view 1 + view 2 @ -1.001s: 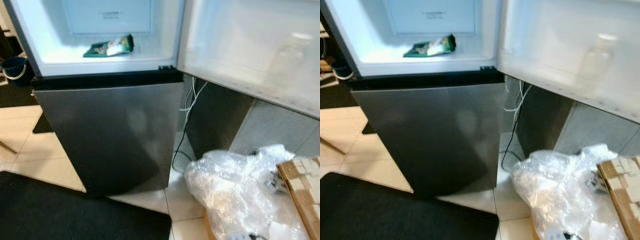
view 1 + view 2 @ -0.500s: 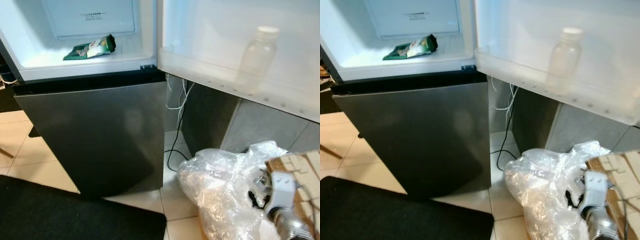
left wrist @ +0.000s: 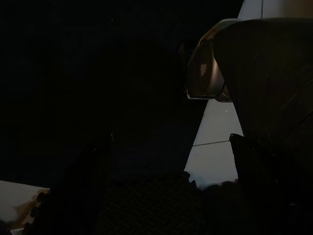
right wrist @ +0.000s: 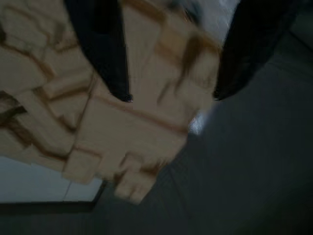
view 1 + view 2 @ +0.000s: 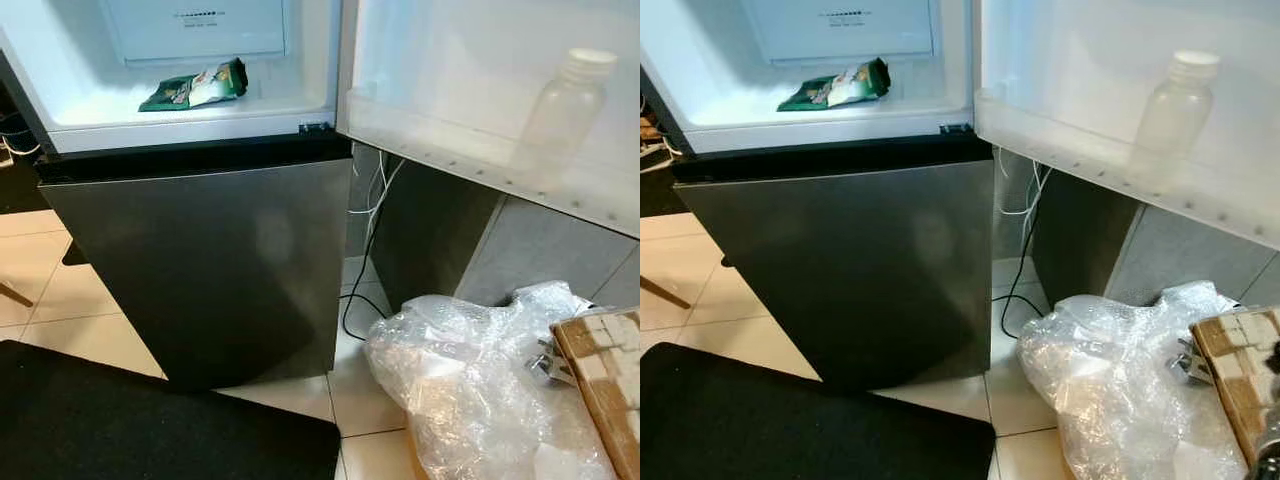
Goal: Restocking fridge
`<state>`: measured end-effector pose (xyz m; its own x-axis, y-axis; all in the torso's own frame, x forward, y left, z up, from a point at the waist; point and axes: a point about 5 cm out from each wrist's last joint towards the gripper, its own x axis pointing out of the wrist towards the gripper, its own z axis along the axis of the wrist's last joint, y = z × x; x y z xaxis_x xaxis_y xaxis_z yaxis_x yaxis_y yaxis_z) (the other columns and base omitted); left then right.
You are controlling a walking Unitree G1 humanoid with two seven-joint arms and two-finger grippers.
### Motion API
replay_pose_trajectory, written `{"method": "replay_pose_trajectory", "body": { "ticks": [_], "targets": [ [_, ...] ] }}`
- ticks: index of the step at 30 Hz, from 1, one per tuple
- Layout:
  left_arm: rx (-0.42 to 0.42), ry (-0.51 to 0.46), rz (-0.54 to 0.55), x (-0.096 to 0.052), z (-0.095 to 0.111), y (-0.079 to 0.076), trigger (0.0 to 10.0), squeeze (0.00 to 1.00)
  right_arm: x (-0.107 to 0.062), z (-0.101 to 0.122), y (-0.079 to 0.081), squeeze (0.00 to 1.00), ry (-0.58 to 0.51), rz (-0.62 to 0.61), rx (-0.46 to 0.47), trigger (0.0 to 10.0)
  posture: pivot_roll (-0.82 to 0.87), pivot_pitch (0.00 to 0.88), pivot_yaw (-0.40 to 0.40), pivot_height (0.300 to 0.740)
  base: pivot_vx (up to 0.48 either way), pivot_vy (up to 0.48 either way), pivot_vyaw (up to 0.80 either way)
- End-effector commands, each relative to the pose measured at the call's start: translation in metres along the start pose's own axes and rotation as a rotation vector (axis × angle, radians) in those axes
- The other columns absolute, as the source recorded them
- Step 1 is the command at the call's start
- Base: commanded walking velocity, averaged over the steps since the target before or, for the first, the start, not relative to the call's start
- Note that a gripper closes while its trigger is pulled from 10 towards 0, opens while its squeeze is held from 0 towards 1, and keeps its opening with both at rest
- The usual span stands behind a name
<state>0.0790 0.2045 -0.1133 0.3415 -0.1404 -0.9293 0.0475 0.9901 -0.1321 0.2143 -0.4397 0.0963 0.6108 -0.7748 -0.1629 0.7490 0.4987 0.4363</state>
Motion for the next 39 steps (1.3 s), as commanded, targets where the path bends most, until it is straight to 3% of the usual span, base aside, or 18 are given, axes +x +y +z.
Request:
{"method": "replay_pose_trajectory", "body": {
  "ticks": [1, 2, 3, 6, 16, 17, 23, 26, 30, 33, 35, 38, 39],
  "targets": [
    [-0.003, 0.003, -0.060, 0.004, -0.003, -0.016, 10.0, 0.00, 0.001, 0.005, -0.001, 0.00, -0.030, -0.004, 0.064, 0.0, 0.05, 0.000, 0.016, 0.740, 0.000, 0.000, 0.00],
    [-0.002, 0.003, -0.060, 0.003, -0.003, -0.015, 10.0, 0.00, 0.004, 0.018, 0.003, 0.00, -0.094, 0.049, 0.195, 0.0, 0.05, 0.000, 0.018, 0.740, 0.000, 0.000, 0.00],
    [-0.003, 0.003, -0.061, 0.003, -0.003, -0.015, 10.0, 0.00, 0.005, 0.024, 0.006, 0.00, -0.123, 0.079, 0.246, 0.0, 0.05, 0.000, 0.018, 0.740, 0.000, 0.000, 0.00],
    [-0.002, 0.004, -0.061, 0.003, -0.004, -0.015, 10.0, 0.00, 0.008, 0.037, 0.016, 0.00, -0.180, 0.162, 0.317, 0.0, 0.05, 0.000, 0.018, 0.740, 0.000, 0.000, 0.00],
    [0.005, 0.001, -0.068, 0.004, -0.002, -0.017, 10.0, 0.00, 0.011, 0.065, 0.050, 0.00, -0.278, 0.394, 0.391, 0.0, 0.05, 0.000, 0.015, 0.740, 0.000, 0.000, 0.00],
    [0.005, 0.000, -0.067, 0.004, -0.002, -0.017, 10.0, 0.00, 0.011, 0.071, 0.063, 0.00, -0.290, 0.470, 0.383, 10.0, 0.05, 0.000, 0.014, 0.740, 0.000, 0.000, 0.00],
    [0.006, 0.003, -0.068, 0.004, -0.002, -0.017, 10.0, 0.00, 0.010, 0.085, 0.080, 0.00, -0.330, 0.597, 0.420, 10.0, 0.04, 0.000, 0.017, 0.740, 0.000, 0.000, 0.00],
    [0.010, 0.002, -0.070, 0.004, -0.002, -0.017, 10.0, 0.00, 0.012, 0.081, 0.082, 0.00, -0.279, 0.580, 0.340, 10.0, 0.04, 0.000, 0.015, 0.740, 0.000, 0.000, 0.00],
    [0.010, -0.005, -0.071, 0.004, 0.000, -0.017, 10.0, 0.00, 0.011, 0.074, 0.082, 0.00, -0.255, 0.612, 0.343, 10.0, 0.05, 0.000, 0.012, 0.740, 0.000, 0.000, 0.00],
    [0.018, -0.001, -0.074, 0.004, 0.000, -0.018, 10.0, 0.00, 0.001, 0.067, 0.097, 0.00, -0.255, 0.834, 0.329, 10.0, 0.05, 0.000, 0.014, 0.740, 0.000, 0.000, 0.00],
    [0.021, 0.001, -0.075, 0.004, 0.000, -0.018, 10.0, 0.00, -0.001, 0.066, 0.100, 0.00, -0.255, 0.888, 0.330, 10.0, 0.04, 0.000, 0.016, 0.740, 0.000, 0.000, 0.00],
    [0.022, 0.005, -0.077, 0.004, -0.002, -0.018, 10.0, 0.00, -0.017, 0.052, 0.112, 0.00, -0.193, 1.151, 0.261, 10.0, 0.04, 0.000, 0.017, 0.740, 0.000, 0.000, 0.00],
    [0.022, 0.005, -0.077, 0.004, -0.002, -0.018, 10.0, 0.00, -0.017, 0.052, 0.112, 0.00, -0.193, 1.151, 0.261, 10.0, 0.04, 0.000, 0.017, 0.740, 0.000, 0.000, 0.00]
  ]
}}
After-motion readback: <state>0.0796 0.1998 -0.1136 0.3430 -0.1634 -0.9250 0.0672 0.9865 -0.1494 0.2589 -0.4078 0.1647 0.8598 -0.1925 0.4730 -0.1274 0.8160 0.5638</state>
